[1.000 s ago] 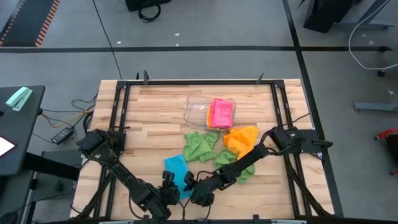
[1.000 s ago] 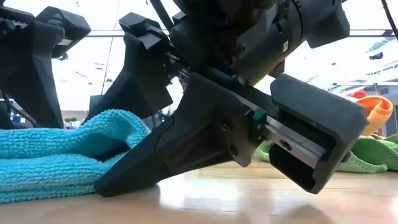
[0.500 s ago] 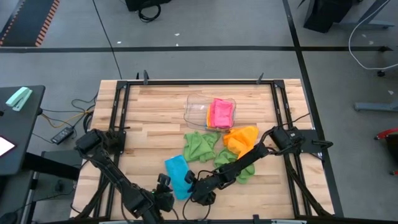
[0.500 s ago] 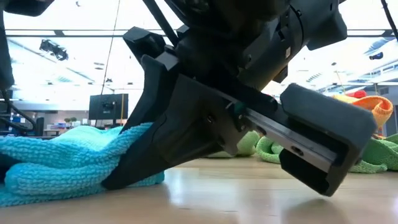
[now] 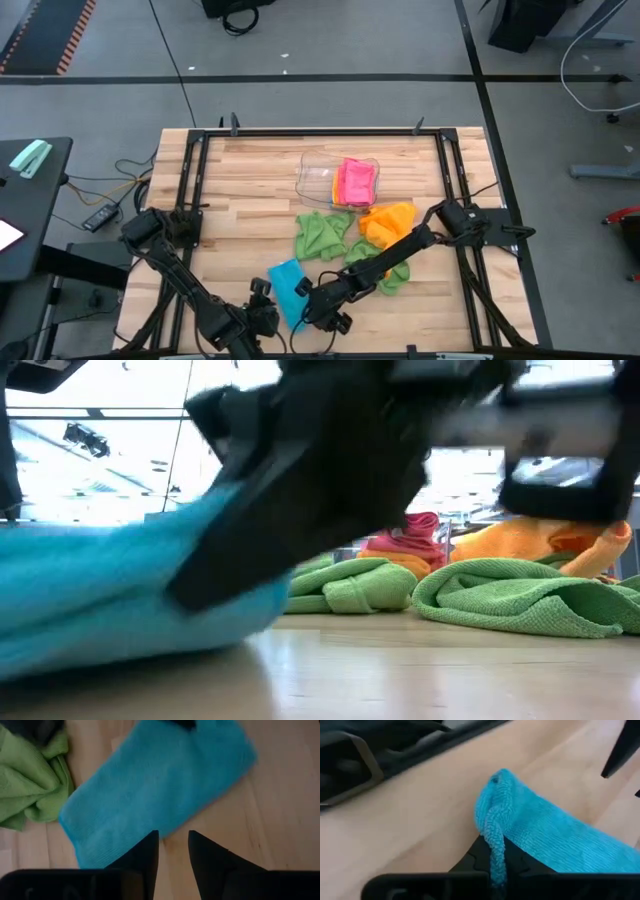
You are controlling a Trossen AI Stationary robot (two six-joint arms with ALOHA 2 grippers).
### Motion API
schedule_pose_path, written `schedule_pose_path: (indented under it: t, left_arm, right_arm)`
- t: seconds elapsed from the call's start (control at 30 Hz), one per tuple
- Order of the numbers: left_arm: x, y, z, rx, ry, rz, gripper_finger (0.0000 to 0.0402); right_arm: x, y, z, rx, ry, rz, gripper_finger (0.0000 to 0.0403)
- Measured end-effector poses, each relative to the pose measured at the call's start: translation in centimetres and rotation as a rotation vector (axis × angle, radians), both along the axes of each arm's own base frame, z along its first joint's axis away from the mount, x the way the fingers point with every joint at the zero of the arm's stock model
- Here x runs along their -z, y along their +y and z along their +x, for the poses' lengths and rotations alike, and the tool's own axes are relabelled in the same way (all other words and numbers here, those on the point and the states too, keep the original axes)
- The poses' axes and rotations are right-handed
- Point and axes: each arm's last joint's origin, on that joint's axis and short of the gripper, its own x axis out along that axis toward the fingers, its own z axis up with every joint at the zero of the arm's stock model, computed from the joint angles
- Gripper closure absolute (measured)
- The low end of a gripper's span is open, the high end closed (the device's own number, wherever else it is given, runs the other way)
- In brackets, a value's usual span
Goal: Fold microfiber towels
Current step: Fold the blue microfiber cloth
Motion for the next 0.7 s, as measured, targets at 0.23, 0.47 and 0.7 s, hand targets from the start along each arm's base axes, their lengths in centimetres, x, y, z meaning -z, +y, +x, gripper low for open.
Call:
schedule_pose_path:
  t: [0.23,0.47,0.7]
  left_arm:
    - [-0.4,-0.2,-0.5,0.038,0.004,0.011,0.0298]
    - [-0.1,0.1,0.1,0.014,-0.005,0.015,0.0303]
    - [-0.1,0.4,0.4,0.003,-0.005,0.017,0.0305]
  right_arm:
    - [-2.4,-0.5,0.1,-0.003,0.032,0.134,0.0391]
    - [-2.7,-2.3,0.8,0.027,0.106,0.252,0.0391]
    - [-2.8,-4.2,1.6,0.092,0.136,0.300,0.0390]
